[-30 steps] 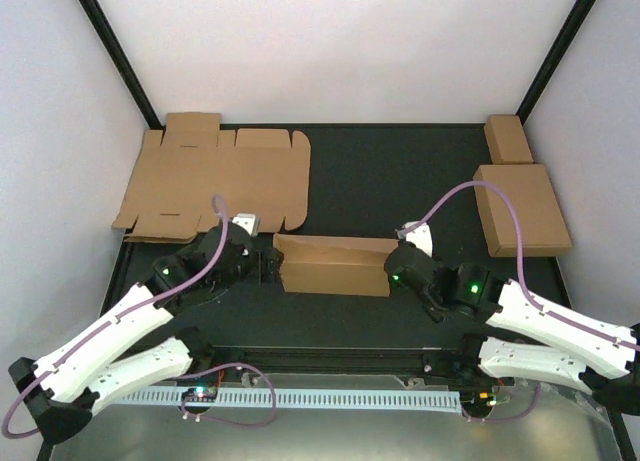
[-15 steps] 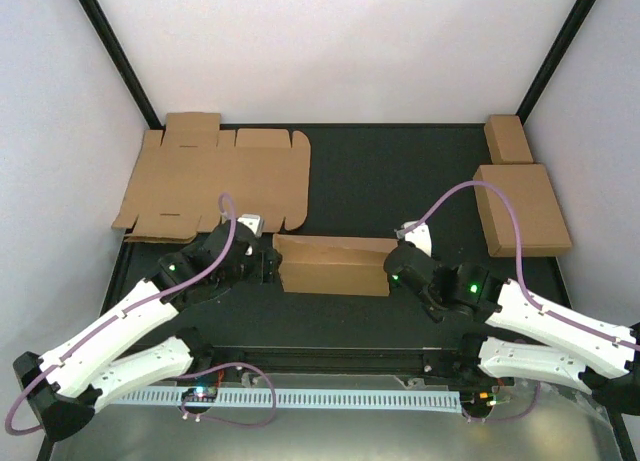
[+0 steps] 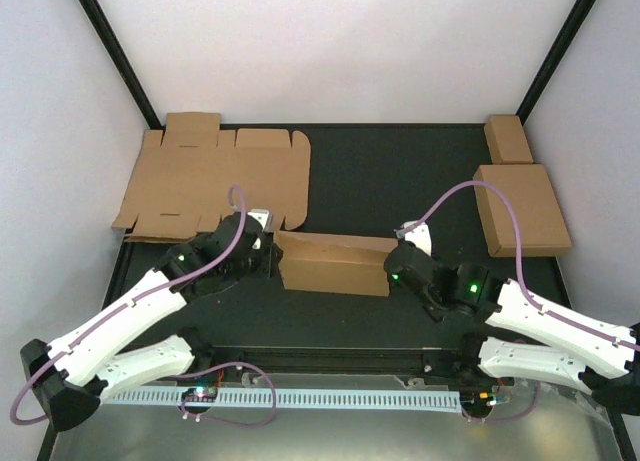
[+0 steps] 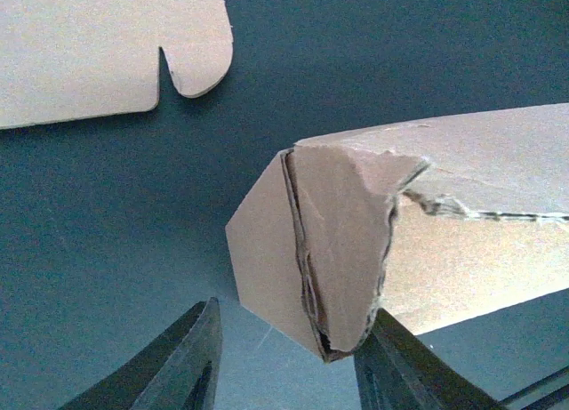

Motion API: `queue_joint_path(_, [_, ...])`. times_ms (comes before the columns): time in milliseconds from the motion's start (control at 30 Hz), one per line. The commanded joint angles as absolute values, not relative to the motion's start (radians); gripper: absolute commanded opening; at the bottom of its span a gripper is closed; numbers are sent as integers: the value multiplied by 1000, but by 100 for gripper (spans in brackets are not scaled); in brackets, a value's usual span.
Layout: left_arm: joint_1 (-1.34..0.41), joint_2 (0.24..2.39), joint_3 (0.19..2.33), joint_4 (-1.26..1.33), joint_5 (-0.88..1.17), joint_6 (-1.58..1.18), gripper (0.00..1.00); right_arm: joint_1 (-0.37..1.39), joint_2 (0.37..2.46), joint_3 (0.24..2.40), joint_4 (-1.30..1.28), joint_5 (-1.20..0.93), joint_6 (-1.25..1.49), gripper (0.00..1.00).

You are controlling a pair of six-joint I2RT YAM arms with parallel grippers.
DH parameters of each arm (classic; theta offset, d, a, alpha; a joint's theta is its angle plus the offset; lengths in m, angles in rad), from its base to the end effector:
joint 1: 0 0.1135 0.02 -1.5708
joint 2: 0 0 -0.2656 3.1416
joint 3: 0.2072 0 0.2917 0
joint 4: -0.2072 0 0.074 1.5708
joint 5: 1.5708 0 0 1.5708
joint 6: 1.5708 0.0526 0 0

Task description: Fold the paper box

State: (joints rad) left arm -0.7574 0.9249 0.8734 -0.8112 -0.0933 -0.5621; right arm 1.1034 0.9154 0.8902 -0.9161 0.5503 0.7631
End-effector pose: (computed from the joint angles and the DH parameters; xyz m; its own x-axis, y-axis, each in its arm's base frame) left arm 0.1708 -0.1548 0.2748 -0.8081 0.0338 -0.5880 0.2474 0.9255 -0.2868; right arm 0.1214 0.1795 0.2808 -0.6933 -0.0661 -0.7176 -0.1979 0.9750 0.1014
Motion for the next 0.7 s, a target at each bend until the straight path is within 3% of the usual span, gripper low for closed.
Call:
queue_joint_path(0, [-754,958,897,-842,-55,-569,43,1101,922,880,-917,522,750,2])
queue_joint_path(133, [-753,952,928,-836,-38,-575,59,1101,919,880,-918,522,750,2])
queue_joint_path(267, [-753,946,934,-828,-42,-576,60,1101,917,880,-918,522,750,2])
queue_joint_path(367, [-753,942,936,-824,-36,-577,55,1101,919,878,-917,520,750,2])
queue_joint_path(667, [-753,919,948,-825,-52,-570,25,1102,928,879,-913,514,750,2])
